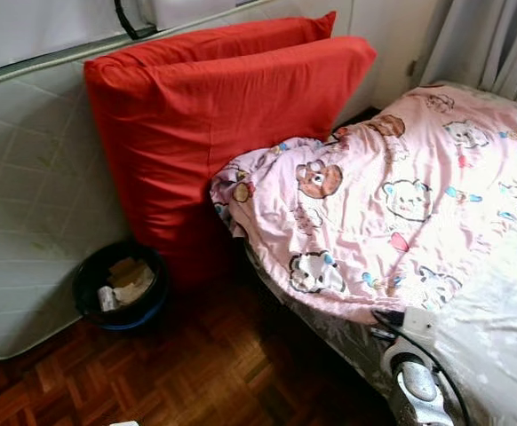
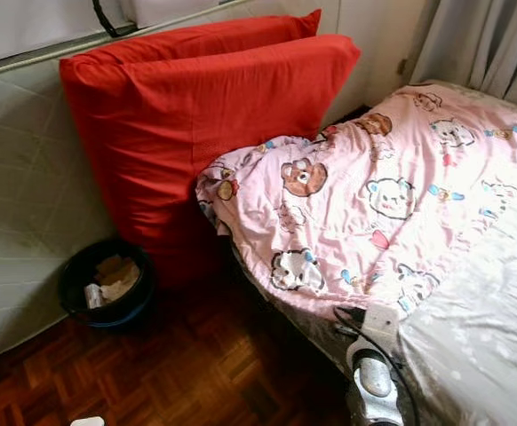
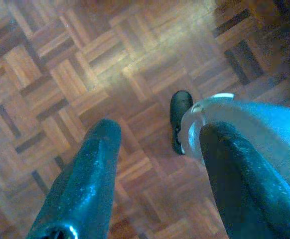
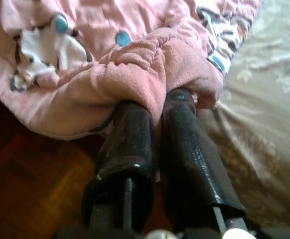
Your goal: Clean up the room
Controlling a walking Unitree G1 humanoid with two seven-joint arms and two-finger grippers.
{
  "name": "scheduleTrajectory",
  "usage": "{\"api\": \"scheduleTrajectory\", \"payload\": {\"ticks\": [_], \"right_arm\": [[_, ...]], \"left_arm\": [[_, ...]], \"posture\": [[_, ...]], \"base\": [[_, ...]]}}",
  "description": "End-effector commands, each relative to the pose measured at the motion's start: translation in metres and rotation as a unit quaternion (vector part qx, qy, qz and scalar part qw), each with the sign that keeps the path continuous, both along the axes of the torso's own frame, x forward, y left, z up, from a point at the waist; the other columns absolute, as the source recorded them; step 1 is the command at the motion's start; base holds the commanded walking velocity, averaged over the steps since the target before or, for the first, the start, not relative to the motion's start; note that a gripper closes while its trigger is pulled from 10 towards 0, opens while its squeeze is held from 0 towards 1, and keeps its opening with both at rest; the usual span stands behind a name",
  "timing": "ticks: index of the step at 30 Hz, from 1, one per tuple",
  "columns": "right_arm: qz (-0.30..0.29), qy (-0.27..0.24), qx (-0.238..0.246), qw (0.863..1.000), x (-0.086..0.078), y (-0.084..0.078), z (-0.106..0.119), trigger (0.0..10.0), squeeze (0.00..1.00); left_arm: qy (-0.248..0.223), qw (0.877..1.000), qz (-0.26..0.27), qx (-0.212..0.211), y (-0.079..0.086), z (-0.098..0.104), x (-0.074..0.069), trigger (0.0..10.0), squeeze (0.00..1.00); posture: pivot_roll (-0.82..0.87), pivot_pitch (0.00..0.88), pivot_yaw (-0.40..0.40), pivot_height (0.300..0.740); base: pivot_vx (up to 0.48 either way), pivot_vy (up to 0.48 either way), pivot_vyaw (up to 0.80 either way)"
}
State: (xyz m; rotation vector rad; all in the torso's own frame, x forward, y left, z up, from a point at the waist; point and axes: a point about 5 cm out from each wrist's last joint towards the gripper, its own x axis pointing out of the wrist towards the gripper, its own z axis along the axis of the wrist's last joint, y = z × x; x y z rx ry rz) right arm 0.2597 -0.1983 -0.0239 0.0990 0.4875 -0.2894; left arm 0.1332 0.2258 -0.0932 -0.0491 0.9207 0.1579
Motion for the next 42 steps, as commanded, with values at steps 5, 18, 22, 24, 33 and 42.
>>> {"api": "scheduleTrajectory", "payload": {"ticks": [5, 18, 22, 24, 33, 42], "right_arm": [[0.006, 0.042, 0.010, 0.999, -0.010, 0.001, -0.011, 10.0, 0.00], [0.002, 0.109, 0.023, 0.994, -0.027, 0.001, -0.027, 10.0, 0.41], [0.003, 0.134, 0.033, 0.990, -0.034, 0.002, -0.033, 10.0, 0.40], [0.004, 0.142, 0.038, 0.989, -0.036, 0.003, -0.036, 10.0, 0.40], [0.028, 0.214, 0.050, 0.975, -0.066, 0.009, -0.055, 10.0, 0.80], [0.051, 0.224, 0.067, 0.971, -0.076, 0.012, -0.060, 10.0, 0.00]], "left_arm": [[0.014, 1.000, 0.001, 0.001, 0.002, -0.002, -0.007, 10.0, 0.00], [0.014, 1.000, -0.002, 0.001, 0.001, -0.002, -0.006, 10.0, 0.00], [0.014, 1.000, -0.003, 0.002, 0.001, -0.002, -0.006, 10.0, 0.00], [0.014, 1.000, -0.004, 0.002, 0.001, -0.002, -0.006, 10.0, 0.00], [0.013, 1.000, -0.006, 0.002, 0.001, -0.002, -0.005, 10.0, 0.00], [0.013, 1.000, -0.009, 0.004, 0.001, -0.002, -0.005, 10.0, 0.00]], "posture": [[-0.03, 0.081, 0.030, 0.740], [-0.03, 0.080, 0.030, 0.740], [-0.03, 0.079, 0.029, 0.740], [-0.03, 0.079, 0.029, 0.740], [-0.03, 0.077, 0.029, 0.740], [-0.03, 0.074, 0.029, 0.740]], "base": [[0.000, 0.000, 0.00], [0.000, 0.000, 0.00], [0.000, 0.000, 0.00], [0.000, 0.000, 0.00], [0.000, 0.000, 0.00], [0.000, 0.000, 0.00]]}}
